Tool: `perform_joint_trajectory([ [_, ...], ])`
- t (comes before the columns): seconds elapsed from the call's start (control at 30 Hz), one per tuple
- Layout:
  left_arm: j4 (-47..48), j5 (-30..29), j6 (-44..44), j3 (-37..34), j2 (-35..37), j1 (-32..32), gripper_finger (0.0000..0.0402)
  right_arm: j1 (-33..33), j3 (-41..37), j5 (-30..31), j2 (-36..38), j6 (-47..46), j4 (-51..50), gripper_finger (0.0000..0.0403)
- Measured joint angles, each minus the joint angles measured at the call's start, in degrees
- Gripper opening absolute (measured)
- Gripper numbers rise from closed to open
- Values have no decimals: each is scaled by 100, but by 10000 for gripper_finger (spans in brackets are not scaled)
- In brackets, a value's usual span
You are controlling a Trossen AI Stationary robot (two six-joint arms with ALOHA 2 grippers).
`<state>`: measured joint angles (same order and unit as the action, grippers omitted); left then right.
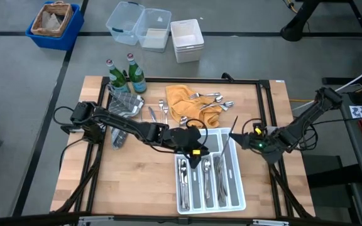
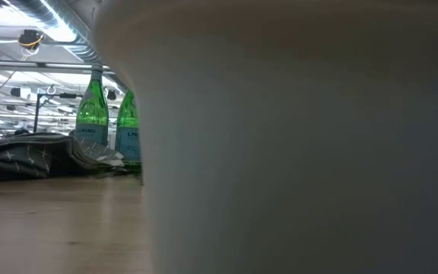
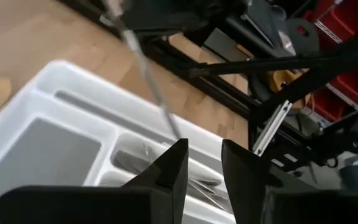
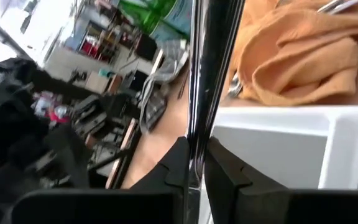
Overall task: Sort silverware
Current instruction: Put the table knife into the silverware tray
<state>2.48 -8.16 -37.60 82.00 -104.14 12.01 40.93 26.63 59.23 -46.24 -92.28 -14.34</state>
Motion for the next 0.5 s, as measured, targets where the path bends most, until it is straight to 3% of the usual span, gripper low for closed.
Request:
perform_joint_trajectory([
  [0.5,28,-183,1300,0,2,39,86,-1021,0,-30,-1,968,1239,37],
])
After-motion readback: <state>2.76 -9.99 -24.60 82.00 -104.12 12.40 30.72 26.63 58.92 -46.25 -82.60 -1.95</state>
